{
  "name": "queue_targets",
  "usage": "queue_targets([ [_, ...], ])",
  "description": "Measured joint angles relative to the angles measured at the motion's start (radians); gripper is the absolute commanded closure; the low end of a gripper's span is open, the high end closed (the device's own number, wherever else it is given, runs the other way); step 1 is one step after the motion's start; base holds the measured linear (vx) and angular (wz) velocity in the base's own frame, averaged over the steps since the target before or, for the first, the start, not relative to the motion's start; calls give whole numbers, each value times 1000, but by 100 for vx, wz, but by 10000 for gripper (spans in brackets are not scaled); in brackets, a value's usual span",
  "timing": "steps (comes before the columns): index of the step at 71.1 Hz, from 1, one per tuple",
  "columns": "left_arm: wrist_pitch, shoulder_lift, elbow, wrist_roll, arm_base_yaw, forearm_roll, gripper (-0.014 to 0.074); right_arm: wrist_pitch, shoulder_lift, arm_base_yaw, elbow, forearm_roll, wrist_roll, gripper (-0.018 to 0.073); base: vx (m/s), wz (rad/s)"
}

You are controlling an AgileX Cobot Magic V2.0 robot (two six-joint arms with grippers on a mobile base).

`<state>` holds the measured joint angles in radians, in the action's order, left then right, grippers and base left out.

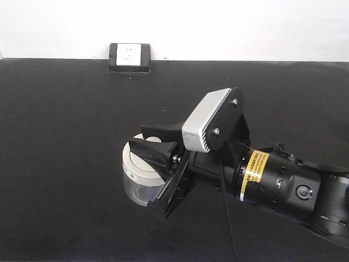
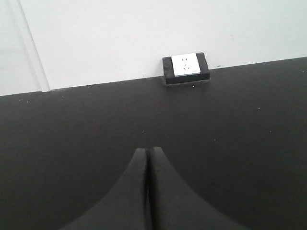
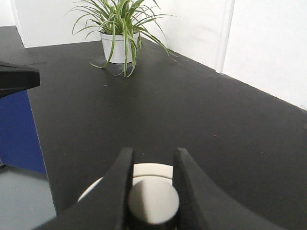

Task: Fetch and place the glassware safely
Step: 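Hold the jar above the black bench with the right gripper, then lower the glass jar onto the black bench with the right gripper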

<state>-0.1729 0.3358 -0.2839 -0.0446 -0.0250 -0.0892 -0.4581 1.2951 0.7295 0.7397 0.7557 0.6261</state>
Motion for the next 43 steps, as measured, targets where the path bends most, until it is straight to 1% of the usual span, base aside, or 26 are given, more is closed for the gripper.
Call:
queue_targets([
  [29, 0, 0, 0, 0, 0, 0, 603, -12, 0, 0, 0, -13, -4, 563, 0, 0],
  [36, 0, 0, 0, 0, 0, 0, 603, -12, 2, -15, 0, -56, -39, 561, 0, 0],
  [43, 0, 0, 0, 0, 0, 0, 603, -13, 13, -67, 0, -111, -57, 561, 0, 0],
])
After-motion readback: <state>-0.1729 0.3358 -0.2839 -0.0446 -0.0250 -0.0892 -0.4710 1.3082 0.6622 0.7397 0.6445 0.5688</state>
